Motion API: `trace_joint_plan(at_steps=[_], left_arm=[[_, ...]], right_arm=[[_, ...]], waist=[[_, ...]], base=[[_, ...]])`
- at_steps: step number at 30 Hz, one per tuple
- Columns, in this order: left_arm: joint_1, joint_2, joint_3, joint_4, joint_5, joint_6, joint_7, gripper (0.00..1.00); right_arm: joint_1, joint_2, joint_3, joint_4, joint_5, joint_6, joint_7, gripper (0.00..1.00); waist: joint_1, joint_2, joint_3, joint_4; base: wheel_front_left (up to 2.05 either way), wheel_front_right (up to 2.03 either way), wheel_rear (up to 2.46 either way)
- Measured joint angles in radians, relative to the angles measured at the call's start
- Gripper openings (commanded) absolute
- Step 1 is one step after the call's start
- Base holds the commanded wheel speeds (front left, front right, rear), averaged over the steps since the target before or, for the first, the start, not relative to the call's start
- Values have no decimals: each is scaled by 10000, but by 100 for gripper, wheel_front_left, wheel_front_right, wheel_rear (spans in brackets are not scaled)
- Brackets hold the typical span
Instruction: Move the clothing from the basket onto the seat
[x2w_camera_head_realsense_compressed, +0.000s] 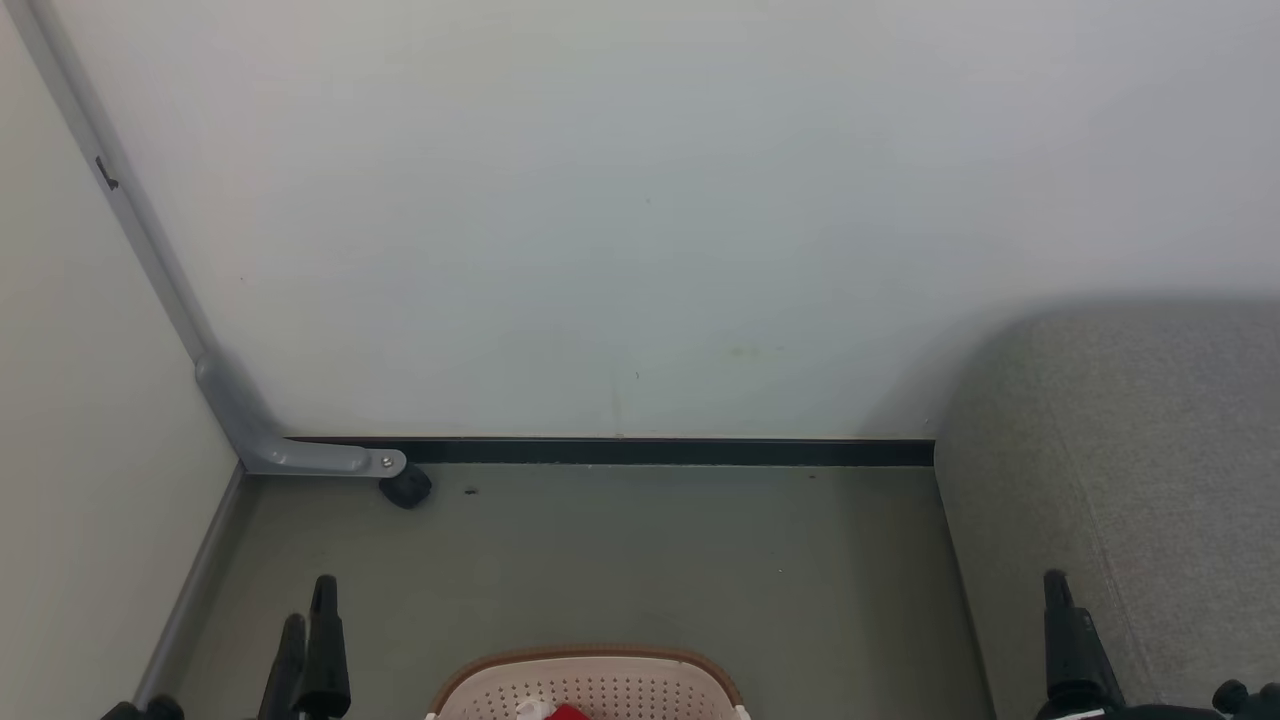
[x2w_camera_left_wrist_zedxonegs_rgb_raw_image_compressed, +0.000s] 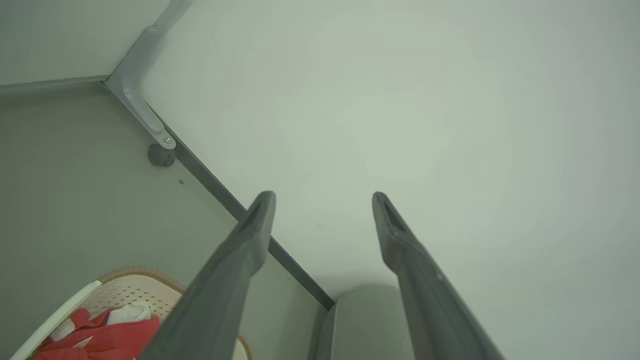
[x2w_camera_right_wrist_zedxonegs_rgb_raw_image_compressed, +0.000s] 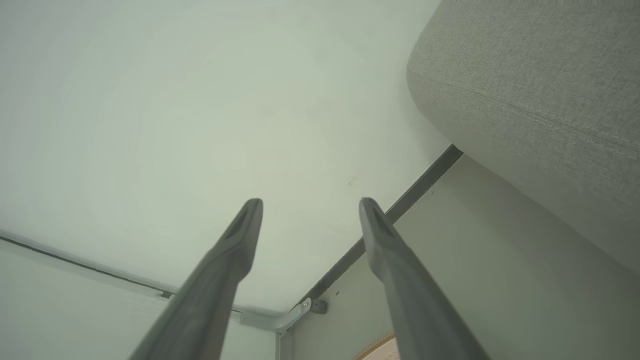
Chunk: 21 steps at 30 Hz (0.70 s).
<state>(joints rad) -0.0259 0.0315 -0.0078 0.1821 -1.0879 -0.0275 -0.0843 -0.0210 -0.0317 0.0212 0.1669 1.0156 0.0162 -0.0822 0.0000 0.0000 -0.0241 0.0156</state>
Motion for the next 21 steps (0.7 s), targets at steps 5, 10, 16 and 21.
trace_joint_plan(at_steps=[5,10,16,21], left_arm=[[7,8,-203,-142,1122,201,-161,100],[84,13,-493,-251,2311,324,-355,100],[100,21,-800,-345,3647,481,-593,100],[120,46,-1118,-351,4995,545,-763,100]], right_arm=[[67,-113,301,-17,-945,-90,-190,100],[71,-119,466,-148,-1672,-244,-362,100],[72,-134,755,-207,-2721,-265,-612,100],[83,-232,1039,-161,-3591,-353,-790,100]], waist=[[0,0,-1,13],[0,0,-4,19],[0,0,-18,25],[0,0,-37,31]], base=[[0,0,0],[0,0,0],[0,0,0],[0,0,0]])
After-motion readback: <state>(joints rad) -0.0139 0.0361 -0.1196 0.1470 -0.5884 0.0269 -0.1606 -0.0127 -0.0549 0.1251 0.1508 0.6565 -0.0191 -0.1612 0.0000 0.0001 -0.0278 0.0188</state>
